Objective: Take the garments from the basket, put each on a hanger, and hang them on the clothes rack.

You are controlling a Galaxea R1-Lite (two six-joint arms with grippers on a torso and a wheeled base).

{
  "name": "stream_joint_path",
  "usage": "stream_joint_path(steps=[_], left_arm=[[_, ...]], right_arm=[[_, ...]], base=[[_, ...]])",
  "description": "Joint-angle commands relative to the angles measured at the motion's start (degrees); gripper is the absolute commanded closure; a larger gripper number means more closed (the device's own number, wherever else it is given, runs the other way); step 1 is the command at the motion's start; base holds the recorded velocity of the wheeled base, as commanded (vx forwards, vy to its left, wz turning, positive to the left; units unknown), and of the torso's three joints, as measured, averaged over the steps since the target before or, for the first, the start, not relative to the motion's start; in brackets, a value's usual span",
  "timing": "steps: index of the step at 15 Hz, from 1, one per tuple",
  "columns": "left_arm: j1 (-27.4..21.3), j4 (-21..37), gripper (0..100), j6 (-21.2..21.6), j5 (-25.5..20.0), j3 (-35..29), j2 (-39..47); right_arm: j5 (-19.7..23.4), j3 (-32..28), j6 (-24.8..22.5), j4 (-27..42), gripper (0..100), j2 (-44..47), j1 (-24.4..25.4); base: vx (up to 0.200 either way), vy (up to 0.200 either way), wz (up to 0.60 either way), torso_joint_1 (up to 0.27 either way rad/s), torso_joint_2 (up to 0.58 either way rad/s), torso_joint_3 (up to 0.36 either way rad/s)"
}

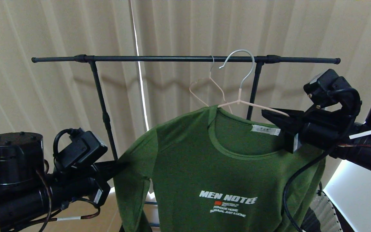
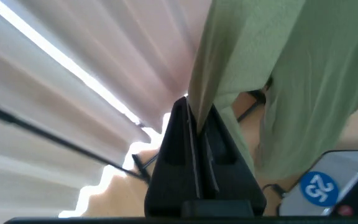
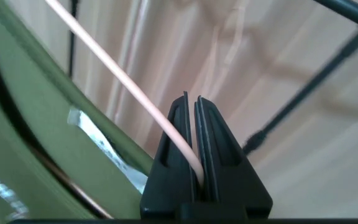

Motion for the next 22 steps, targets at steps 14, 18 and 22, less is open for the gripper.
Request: stream_joint_path(steps=[14, 18, 22], left_arm=[[-0.9, -0.1, 0, -0.5, -0.3, 1.9, -4.9], [-1.3, -0.1, 0, -0.6, -0.3, 2.3, -7.5], [-1.0, -0.2, 0, -0.6, -0.3, 5.0, -8.9]], right_arm=[[-0.1, 0.0, -0.1, 0.1, 100, -0.2, -2.4], [-1.8, 0.1, -0.2, 0.4, 100, -0.1, -2.8], [-5.1, 1.2, -0.8, 2.1, 100, 0.0, -6.7]], base=[[0.0, 0.0, 0.0, 0.0, 0.0, 0.0], [0.0, 0.0, 0.0, 0.0, 0.0, 0.0], [0.0, 0.0, 0.0, 0.0, 0.0, 0.0]])
